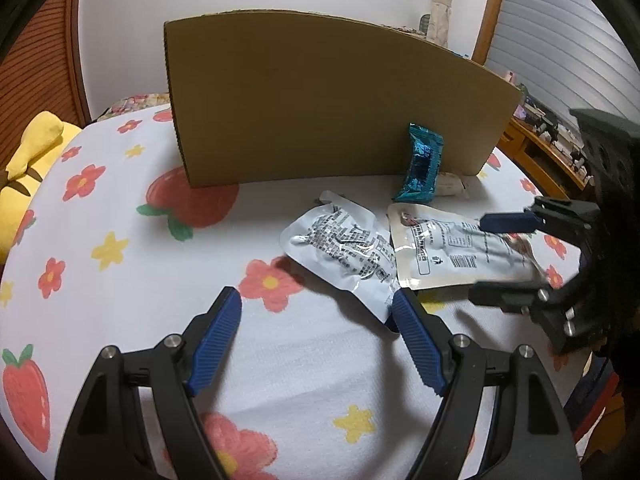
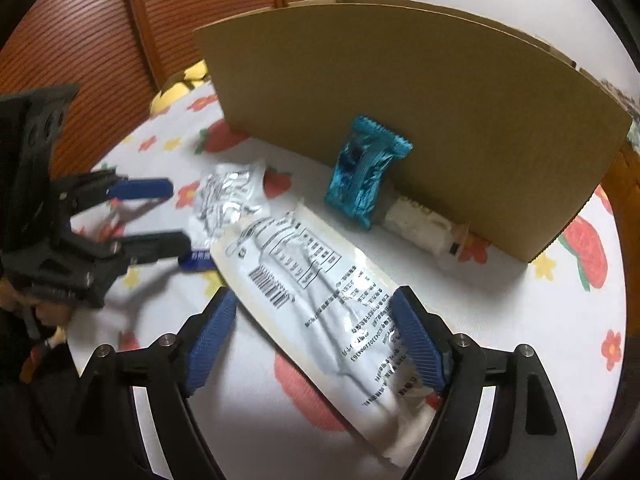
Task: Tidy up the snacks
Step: 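Grasp the silver sachet with left tool while right tool grasps the white sausage pouch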
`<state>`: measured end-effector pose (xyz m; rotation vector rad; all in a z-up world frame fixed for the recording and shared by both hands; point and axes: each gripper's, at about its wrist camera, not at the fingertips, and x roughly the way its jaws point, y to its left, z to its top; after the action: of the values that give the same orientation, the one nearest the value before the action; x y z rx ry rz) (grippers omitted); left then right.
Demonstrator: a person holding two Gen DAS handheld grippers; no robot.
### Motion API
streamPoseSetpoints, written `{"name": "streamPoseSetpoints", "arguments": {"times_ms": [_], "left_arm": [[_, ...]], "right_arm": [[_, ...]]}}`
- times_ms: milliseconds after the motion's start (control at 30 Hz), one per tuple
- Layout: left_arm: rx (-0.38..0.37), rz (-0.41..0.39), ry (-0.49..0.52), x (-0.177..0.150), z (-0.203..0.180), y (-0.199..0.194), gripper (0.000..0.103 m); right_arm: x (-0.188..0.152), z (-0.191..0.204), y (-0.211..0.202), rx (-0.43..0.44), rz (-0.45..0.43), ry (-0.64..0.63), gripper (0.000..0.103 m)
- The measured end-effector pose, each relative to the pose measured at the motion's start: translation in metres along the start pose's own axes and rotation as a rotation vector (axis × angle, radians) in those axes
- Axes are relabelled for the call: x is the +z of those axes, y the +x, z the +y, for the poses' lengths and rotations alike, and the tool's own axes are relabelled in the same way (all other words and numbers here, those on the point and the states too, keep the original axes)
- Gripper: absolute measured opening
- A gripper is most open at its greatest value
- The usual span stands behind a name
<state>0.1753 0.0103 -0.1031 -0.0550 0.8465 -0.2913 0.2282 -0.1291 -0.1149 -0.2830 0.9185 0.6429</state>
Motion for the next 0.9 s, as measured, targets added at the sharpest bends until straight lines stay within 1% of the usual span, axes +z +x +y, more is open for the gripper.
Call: {"name": "streamPoseSetpoints", "arguments": {"times_ms": [167, 300, 433, 533, 667, 767, 800, 900], "left_arm": [[0.0, -0.001, 0.001, 0.0, -0.001, 0.001, 0.079], [-0.002, -0.002, -0.001, 0.0, -0.001, 0.001, 0.079], [-0.001, -0.002, 0.003, -0.001, -0.001, 0.001, 0.079], [-0.003, -0.003, 0.001, -0.001, -0.002, 0.0, 0.079], [-0.007, -0.004, -0.003, -0.001, -0.001, 0.0, 0.079], [-0.012, -0.006, -0.008, -0.001, -0.001, 0.0, 0.079], [-0.013, -0.007, -0.01, -0.001, 0.0, 0.0, 0.079], [-0.014, -0.006, -0.013, 0.0, 0.001, 0.0, 0.079]], "right_arm": [[-0.003, 0.008, -0.002, -0.021, 0.007, -0.039, 0.082], [0.002, 0.011, 0.006, -0.077, 0.011, -0.079, 0.082], [0.011, 0.016, 0.015, -0.102, 0.02, -0.124, 0.084], [0.018, 0.017, 0.022, -0.107, 0.035, -0.139, 0.084], [0.024, 0.009, 0.029, -0.056, 0.053, -0.104, 0.088], [0.024, 0.008, 0.029, -0.052, 0.045, -0.099, 0.088], [0.023, 0.008, 0.029, -0.049, 0.043, -0.097, 0.087], [0.019, 0.01, 0.024, -0.047, 0.039, -0.1, 0.077]]}}
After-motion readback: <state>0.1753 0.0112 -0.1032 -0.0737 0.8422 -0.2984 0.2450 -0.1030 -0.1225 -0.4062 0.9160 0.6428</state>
